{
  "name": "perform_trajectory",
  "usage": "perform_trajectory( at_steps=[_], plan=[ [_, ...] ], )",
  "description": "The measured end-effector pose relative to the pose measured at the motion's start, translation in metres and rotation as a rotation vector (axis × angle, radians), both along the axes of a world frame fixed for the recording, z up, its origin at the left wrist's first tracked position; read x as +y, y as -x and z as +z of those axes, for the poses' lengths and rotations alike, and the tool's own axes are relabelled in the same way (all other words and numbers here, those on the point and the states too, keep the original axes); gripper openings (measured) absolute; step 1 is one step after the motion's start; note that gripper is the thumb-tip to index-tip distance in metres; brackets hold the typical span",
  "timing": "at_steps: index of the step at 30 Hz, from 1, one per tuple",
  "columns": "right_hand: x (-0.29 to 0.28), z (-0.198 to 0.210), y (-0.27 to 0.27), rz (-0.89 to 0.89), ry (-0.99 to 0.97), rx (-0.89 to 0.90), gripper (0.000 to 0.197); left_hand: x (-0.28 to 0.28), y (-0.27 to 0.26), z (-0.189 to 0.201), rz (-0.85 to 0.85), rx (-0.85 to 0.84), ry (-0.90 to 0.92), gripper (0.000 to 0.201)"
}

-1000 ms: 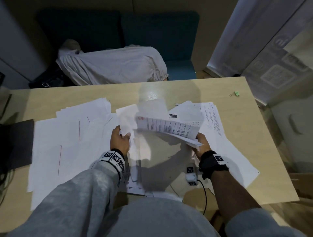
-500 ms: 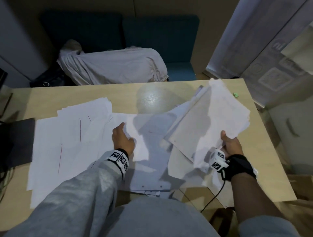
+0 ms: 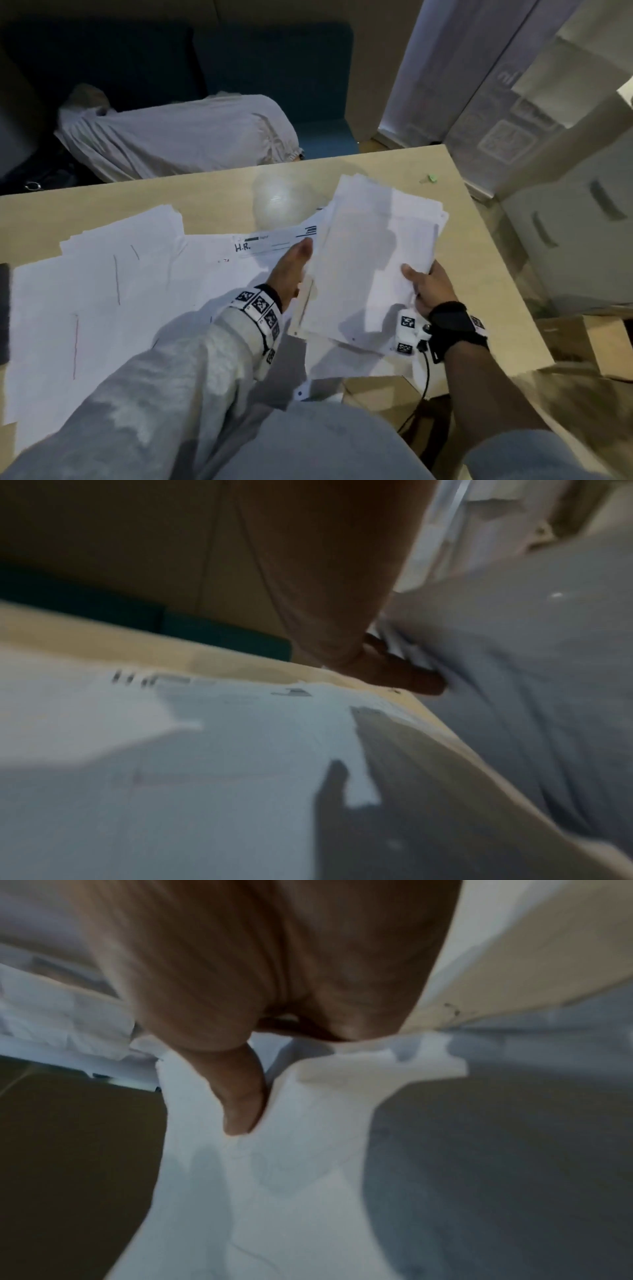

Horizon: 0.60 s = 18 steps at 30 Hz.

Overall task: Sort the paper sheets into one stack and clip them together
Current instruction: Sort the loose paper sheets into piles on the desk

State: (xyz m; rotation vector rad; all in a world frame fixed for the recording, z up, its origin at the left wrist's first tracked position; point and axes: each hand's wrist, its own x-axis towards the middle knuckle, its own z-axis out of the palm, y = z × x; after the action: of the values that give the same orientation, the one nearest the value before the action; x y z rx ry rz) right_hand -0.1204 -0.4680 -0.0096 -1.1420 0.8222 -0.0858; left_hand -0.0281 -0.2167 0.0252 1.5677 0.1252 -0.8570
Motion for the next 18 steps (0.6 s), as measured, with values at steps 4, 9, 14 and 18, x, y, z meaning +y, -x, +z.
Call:
perform_trajectory(
  at_steps=[4, 9, 14, 18],
  plan=[
    [0.019, 0.000, -0.008, 0.018, 0.068, -0.058, 0.064, 0.005, -0.007, -0.002, -0.244, -0.214, -0.290, 0.054],
    [0.029, 0.033, -0.031, 0.034, 0.414, -0.145, 0.030, 0.016, -0.007, 0.013, 0.076, -0.236, -0.160, 0.037],
    [0.041, 0.083, -0.056, 0.109, 0.613, -0.333, 0.034, 0.021, -0.006, 0.028, 0.221, -0.256, -0.050, 0.041],
    [0.053, 0.088, -0.061, 0.213, 0.580, -0.378, 0.047, 0.015, -0.008, 0.040, 0.328, -0.266, 0.039, 0.040]
  ],
)
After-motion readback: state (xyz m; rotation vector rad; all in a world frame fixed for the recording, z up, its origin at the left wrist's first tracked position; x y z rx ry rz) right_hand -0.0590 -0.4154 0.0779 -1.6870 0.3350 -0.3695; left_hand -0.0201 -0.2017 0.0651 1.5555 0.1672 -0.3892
